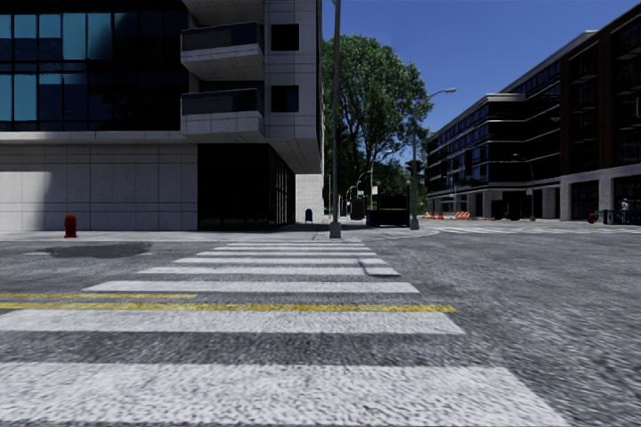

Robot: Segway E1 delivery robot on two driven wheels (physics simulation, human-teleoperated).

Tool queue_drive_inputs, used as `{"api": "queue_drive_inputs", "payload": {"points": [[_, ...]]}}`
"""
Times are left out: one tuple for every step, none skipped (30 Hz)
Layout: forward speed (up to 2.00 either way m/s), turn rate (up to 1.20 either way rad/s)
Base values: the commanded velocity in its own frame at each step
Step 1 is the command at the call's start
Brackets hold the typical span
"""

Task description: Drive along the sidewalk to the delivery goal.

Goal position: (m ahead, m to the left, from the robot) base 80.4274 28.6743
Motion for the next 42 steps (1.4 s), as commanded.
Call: {"api": "queue_drive_inputs", "payload": {"points": [[2.0, 0.0], [2.0, 0.0], [2.0, 0.0], [2.0, 0.0], [2.0, 0.0], [2.0, 0.0], [2.0, 0.0], [2.0, 0.0], [2.0, 0.0], [2.0, 0.0], [2.0, 0.0], [2.0, 0.0], [2.0, 0.0], [2.0, 0.0], [2.0, 0.0], [2.0, 0.0], [2.0, 0.0], [2.0, 0.0], [2.0, 0.0], [2.0, 0.0], [2.0, 0.0], [2.0, 0.0], [2.0, 0.0], [2.0, 0.0], [2.0, 0.0], [2.0, 0.0], [2.0, 0.0], [2.0, 0.0], [2.0, 0.0], [2.0, 0.0], [2.0, 0.0], [2.0, 0.0], [2.0, 0.0], [2.0, 0.0], [2.0, 0.0], [2.0, 0.0], [2.0, 0.0], [2.0, 0.0], [2.0, 0.0], [2.0, 0.0], [2.0, 0.0], [2.0, 0.0]]}}
